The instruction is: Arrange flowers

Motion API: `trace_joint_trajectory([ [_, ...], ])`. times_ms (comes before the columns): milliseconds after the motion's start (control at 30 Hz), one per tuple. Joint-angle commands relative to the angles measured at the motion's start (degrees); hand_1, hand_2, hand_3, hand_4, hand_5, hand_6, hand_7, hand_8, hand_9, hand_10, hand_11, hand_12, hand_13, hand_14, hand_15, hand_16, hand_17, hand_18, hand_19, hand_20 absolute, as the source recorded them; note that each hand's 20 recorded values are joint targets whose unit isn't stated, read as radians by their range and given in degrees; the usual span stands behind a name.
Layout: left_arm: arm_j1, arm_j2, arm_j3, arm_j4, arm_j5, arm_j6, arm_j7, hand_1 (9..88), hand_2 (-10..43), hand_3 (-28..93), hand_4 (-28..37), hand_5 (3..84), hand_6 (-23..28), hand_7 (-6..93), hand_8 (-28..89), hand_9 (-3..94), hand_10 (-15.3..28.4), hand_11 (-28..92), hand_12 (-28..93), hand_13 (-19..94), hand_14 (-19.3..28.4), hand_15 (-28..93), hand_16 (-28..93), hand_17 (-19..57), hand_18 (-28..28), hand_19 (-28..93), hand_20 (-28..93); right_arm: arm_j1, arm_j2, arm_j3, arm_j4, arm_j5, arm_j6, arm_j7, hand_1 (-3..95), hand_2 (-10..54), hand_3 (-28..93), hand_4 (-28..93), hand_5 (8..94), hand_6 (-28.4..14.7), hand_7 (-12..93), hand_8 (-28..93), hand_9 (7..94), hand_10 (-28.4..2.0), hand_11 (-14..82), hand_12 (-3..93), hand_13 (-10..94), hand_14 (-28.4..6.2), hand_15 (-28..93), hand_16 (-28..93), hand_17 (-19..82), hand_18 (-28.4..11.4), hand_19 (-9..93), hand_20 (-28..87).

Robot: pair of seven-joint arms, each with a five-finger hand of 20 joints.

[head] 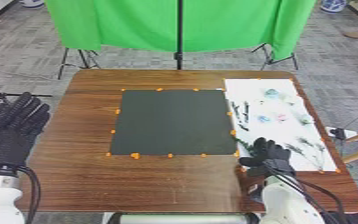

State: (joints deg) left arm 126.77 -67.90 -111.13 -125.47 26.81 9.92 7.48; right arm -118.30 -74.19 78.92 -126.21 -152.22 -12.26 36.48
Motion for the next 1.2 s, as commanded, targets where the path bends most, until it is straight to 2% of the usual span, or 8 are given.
trace_joint_trajectory([
  [33, 0.9, -0.01, -0.37, 0.38, -0.46, -0.23, 0.12, 28.5, 13.4, 75, -24.2, 46.9, 9.3, 7.3, -8, 39.8, 14.1, 15, 11, 30, 15.3, 35, -6, -2.8, 14.0, 29, 15, -3.4, 1.7, 0.3, -1.5, -0.6, 2.2, 2.4, 75.3, -9.5, -28, 78, 46.9, -11.6, 34, -10, 48.5, -25.1, 32.7, 24.5, 45, -21.4, 59, 17, 28, -26.3, 83, 20],
  [400, 1.1, 0.0, -0.46, 0.38, -0.49, -0.17, 0.17, 28.6, 13.6, 74, -24.4, 46.9, 9.4, 7.1, -8, 39.8, 14.1, 15, 11, 30, 15.2, 35, -6, -2.8, 14.0, 29, 15, -4.9, 2.5, 1.1, -2.2, -2.0, 6.4, 4.3, 75.9, -9.5, -28, 77, 34.7, -10.5, 52, -21, 40.9, -26.3, 36.1, 23.2, 44, -21.7, 62, 16, 29, -26.7, 85, 17],
  [633, 1.1, 0.08, -0.41, 0.43, -0.41, -0.04, 0.11, 28.6, 13.4, 75, -24.4, 46.9, 9.3, 7.3, -8, 39.8, 14.1, 15, 11, 30, 15.3, 35, -6, -2.8, 14.0, 29, 15, -4.7, 2.0, 1.8, -1.6, -5.3, -1.0, 4.6, 69.3, -9.5, -28, 67, 47.7, -16.2, 23, -7, 45.0, -28.1, 30.2, 22.8, 45, -23.1, 61, 16, 30, -27.9, 86, 15],
  [667, 1.1, -0.01, -0.44, 0.44, -0.48, -0.09, 0.02, 28.6, 13.4, 75, -24.4, 46.9, 9.3, 7.3, -8, 39.8, 14.1, 15, 11, 30, 15.3, 35, -6, -2.8, 14.0, 29, 15, -4.7, 2.0, 1.7, -1.3, -6.0, -1.9, 4.2, 51.6, -9.5, 27, 18, 49.4, -16.5, 23, -9, 45.6, -28.2, 29.4, 22.0, 45, -23.0, 62, 17, 31, -27.7, 84, 17],
  [733, 0.8, 0.06, -0.25, 0.54, -0.48, 0.09, -0.03, 28.7, 13.5, 75, -24.5, 46.9, 9.3, 7.2, -8, 39.8, 14.1, 15, 11, 30, 15.3, 35, -6, -2.8, 14.0, 29, 15, -4.0, 1.6, 1.2, -0.6, -5.5, -3.6, 4.3, 36.6, -9.5, 75, -24, 51.5, -17.5, 22, -7, 46.2, -28.3, 30.2, 23.6, 46, -23.2, 60, 17, 31, -27.8, 85, 19],
  [967, 0.5, 0.19, 0.2, 0.77, -0.51, 0.26, -0.25, 28.7, 13.5, 75, -24.5, 47.0, 9.4, 7.3, -8, 39.8, 14.0, 15, 11, 30, 15.3, 35, -6, -2.8, 14.0, 29, 15, -1.9, 0.2, -0.2, 3.3, -7.3, -4.2, 1.0, 37.5, -9.5, 79, -21, 51.5, -16.4, 33, -10, 46.9, -28.2, 34.7, 25.6, 48, -22.6, 63, 19, 32, -27.4, 86, 18],
  [1100, 0.2, 0.22, 0.49, 0.93, -0.48, 0.28, -0.36, 28.7, 13.5, 75, -24.4, 47.0, 9.4, 7.5, -8, 39.8, 14.1, 15, 11, 30, 15.2, 35, -6, -2.8, 14.0, 29, 15, -1.7, -0.7, -0.5, 4.7, -6.9, -4.0, -0.9, 43.2, -9.5, 81, -22, 55.6, -11.3, 44, -14, 53.3, -24.3, 36.7, 25.4, 54, -19.1, 61, 20, 34, -26.1, 86, 18],
  [1200, -0.2, 0.4, 0.82, 1.15, -0.43, 0.3, -0.46, 28.8, 13.6, 75, -24.4, 47.0, 9.4, 7.6, -8, 39.7, 14.2, 15, 11, 30, 15.2, 35, -6, -2.8, 14.0, 29, 15, -1.7, -1.4, -1.2, 5.9, -7.7, -3.1, -2.2, 48.0, -9.5, 79, -24, 55.5, -8.1, 48, 7, 57.4, -21.9, 37.9, 25.8, 58, -16.5, 58, 26, 34, -25.3, 86, 19],
])
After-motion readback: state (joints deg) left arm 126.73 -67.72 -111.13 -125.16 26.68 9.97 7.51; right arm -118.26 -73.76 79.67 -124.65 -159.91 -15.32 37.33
